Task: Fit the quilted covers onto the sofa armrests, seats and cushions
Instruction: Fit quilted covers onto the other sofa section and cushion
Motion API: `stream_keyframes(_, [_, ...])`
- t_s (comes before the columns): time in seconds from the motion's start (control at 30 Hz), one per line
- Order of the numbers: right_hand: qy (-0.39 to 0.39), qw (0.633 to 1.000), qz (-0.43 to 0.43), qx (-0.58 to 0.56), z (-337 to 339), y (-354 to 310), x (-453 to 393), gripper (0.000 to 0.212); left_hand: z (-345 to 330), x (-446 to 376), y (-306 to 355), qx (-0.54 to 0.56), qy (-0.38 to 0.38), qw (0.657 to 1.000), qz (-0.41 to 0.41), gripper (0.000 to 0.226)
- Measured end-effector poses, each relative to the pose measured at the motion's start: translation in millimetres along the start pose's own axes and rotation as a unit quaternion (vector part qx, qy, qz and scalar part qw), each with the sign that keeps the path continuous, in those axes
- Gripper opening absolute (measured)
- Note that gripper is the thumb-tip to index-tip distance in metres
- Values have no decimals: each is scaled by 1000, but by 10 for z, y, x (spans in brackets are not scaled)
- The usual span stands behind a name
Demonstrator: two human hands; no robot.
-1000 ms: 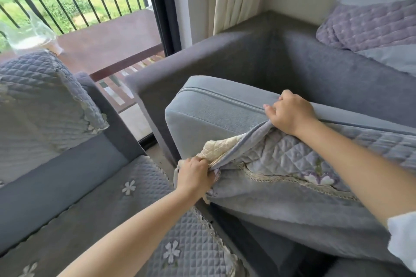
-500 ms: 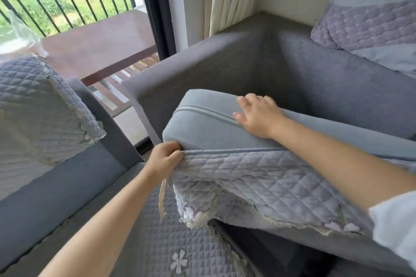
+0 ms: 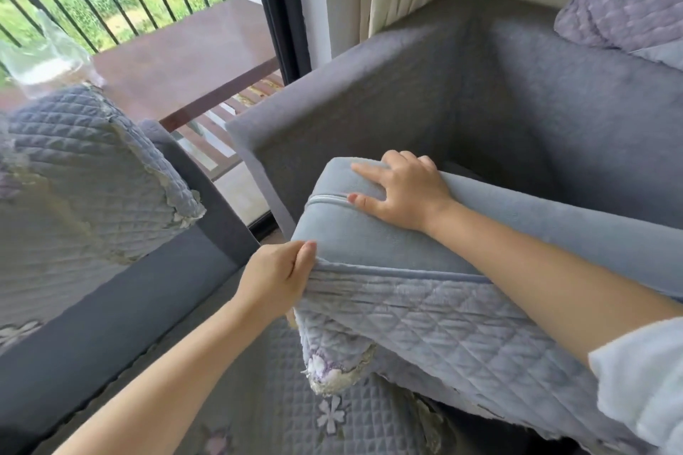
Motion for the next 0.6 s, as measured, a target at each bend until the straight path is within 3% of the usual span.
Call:
stream_keyframes(0.1, [5,1000,9,-20,18,-23,29,96,6,-156,94,-51,-35,998,-10,43])
stream_keyframes(0.23, [7,998,31,-52,-24,-60,56,92,-6,-463,45,-108,-32,992,59,53])
stream_keyframes(0.37, [10,996,30,-80,-12,14,19,92,-67,-728,-6,-83,-12,993,82,48])
stream_keyframes(0.6, [-7,992,81,-100,8,-41,-9,83,-132,-1100,-8,-58,8,993,99,57])
Point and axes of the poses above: each hand's wrist, its own x-axis away from the middle knuckle, its own z-axis out of the back of the hand, y = z × x, the point moved 8 cm from there along -x, towards the middle knuckle, and after that the axes turned 15 degrees about x, right-handed, at the moved point
